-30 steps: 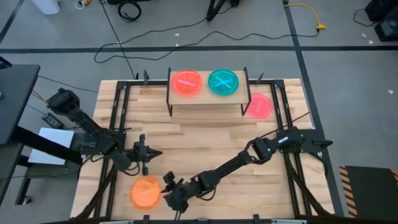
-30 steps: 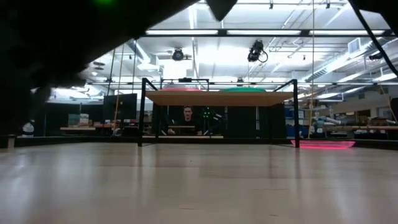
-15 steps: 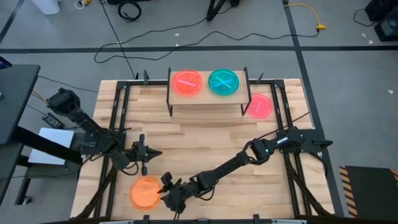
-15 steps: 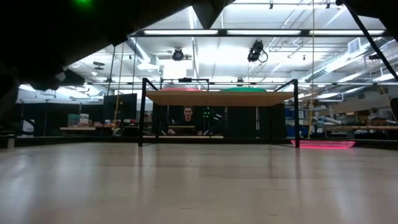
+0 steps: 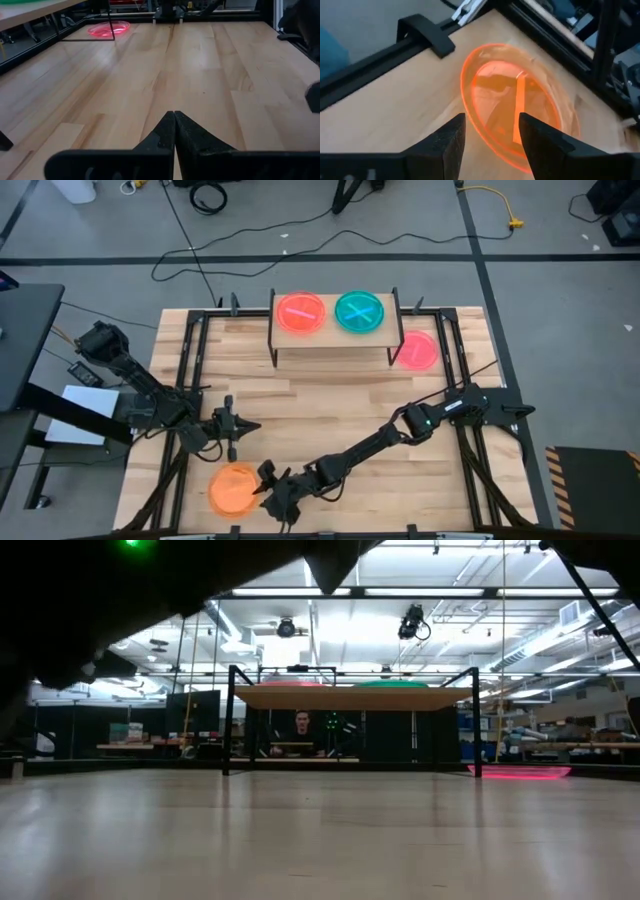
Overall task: Place and stack plates onto a shelf
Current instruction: Stack the orange plate on top of the red plate on the shelf
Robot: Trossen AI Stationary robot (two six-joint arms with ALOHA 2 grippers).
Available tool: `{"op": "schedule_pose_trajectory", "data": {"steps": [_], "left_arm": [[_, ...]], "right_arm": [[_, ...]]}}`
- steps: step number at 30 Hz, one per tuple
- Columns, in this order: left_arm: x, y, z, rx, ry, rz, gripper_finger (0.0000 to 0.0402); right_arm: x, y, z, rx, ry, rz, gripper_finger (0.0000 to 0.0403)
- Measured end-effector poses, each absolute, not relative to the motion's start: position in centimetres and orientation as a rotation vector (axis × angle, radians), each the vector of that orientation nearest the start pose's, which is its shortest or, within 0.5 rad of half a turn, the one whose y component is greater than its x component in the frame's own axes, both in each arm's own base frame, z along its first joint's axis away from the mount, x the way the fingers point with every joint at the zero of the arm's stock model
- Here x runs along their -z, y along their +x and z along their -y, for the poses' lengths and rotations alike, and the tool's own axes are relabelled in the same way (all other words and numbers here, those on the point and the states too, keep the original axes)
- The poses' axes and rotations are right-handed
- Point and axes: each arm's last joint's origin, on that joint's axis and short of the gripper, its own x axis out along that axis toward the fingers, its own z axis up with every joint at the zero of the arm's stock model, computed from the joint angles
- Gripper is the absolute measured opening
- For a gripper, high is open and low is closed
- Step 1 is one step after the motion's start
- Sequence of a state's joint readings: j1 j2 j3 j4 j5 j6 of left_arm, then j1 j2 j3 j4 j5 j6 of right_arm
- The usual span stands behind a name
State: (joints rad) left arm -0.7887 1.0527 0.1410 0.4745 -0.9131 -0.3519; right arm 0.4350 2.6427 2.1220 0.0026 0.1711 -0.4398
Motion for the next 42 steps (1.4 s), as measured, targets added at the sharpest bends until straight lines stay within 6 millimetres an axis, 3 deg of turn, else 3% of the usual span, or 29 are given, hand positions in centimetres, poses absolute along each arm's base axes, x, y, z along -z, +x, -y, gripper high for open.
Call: {"op": "schedule_pose_trajectory", "data": {"steps": [6,26,38,42], "left_arm": [[-14.0,13.2,10.0,-0.169,-0.022,-0.261,0.0009],[-14.0,13.2,10.1,-0.150,-0.017,-0.268,0.0009],[-13.9,13.2,10.2,-0.127,-0.021,-0.276,0.0009],[-13.9,13.2,10.2,-0.127,-0.021,-0.276,0.0009]], "right_arm": [[-9.8,52.9,-22.9,-0.364,-0.688,-0.465,0.0180],[-10.2,54.2,-19.6,-0.443,-0.745,-0.487,0.0102],[-10.2,54.3,-19.5,-0.428,-0.770,-0.487,0.0012],[-10.2,54.1,-19.9,-0.391,-0.791,-0.509,0.0008]]}}
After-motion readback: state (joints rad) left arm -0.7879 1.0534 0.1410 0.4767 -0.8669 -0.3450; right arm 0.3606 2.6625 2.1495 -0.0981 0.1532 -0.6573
